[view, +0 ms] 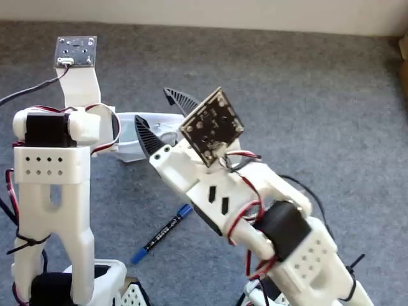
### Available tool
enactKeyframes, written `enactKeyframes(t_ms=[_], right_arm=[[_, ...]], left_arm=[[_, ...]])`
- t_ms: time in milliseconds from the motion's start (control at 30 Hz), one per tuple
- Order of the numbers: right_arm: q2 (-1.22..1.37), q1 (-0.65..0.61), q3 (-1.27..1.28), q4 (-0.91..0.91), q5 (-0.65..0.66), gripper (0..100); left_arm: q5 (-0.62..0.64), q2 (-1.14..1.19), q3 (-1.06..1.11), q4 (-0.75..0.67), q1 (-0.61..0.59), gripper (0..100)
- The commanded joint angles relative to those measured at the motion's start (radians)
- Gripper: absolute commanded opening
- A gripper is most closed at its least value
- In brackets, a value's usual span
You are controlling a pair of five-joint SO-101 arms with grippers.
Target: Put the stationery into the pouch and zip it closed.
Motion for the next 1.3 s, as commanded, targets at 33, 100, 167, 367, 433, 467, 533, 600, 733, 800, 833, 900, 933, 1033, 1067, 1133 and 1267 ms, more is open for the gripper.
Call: enactKeyframes(t_ms=[33, 100, 167, 367, 433, 467, 533, 600, 733, 800, 833, 900, 933, 1033, 1067, 1133, 1267], right_arm=[[0.001, 0.019, -0.180, 0.163, -0.011, 19.5], [0.001, 0.025, -0.240, 0.232, -0.011, 19.5], [0.001, 0.071, -0.291, 0.291, -0.015, 19.5], [0.007, 0.318, -0.349, 0.420, -0.077, 19.5], [0.015, 0.381, -0.349, 0.443, -0.080, 19.5], [0.019, 0.407, -0.349, 0.479, -0.081, 19.5], [0.027, 0.456, -0.344, 0.567, -0.086, 19.5], [0.035, 0.492, -0.309, 0.630, -0.155, 19.5], [0.051, 0.567, -0.219, 0.687, -0.318, 19.5], [0.056, 0.605, -0.157, 0.684, -0.410, 19.5], [0.056, 0.619, -0.124, 0.682, -0.454, 19.5], [0.056, 0.644, -0.070, 0.682, -0.537, 19.5], [0.056, 0.654, -0.045, 0.682, -0.580, 19.5], [0.056, 0.685, 0.010, 0.682, -0.694, 19.5], [0.056, 0.694, 0.024, 0.682, -0.720, 19.5], [0.056, 0.720, 0.039, 0.680, -0.750, 19.5], [0.058, 0.776, 0.107, 0.596, -0.786, 19.5]], left_arm=[[0.003, 0.016, 0.082, -0.044, -0.022, 1], [0.003, 0.016, 0.108, -0.069, -0.022, 1], [0.003, 0.016, 0.130, -0.098, -0.021, 1], [0.009, 0.016, 0.203, -0.198, -0.015, 1], [0.011, 0.016, 0.226, -0.227, -0.015, 1], [0.014, 0.016, 0.236, -0.239, -0.015, 1], [0.040, 0.016, 0.252, -0.255, -0.015, 1], [0.049, 0.016, 0.260, -0.261, -0.015, 1], [0.051, 0.016, 0.263, -0.261, -0.015, 1], [0.052, 0.016, 0.265, -0.259, -0.015, 1], [0.052, 0.016, 0.266, -0.259, -0.015, 1], [0.052, 0.016, 0.282, -0.262, -0.015, 1], [0.052, 0.016, 0.289, -0.269, -0.015, 1], [0.052, 0.016, 0.298, -0.276, -0.015, 1], [0.052, 0.016, 0.298, -0.276, -0.015, 1], [0.054, 0.016, 0.298, -0.276, -0.015, 1], [0.054, 0.016, 0.298, -0.279, -0.018, 1]])
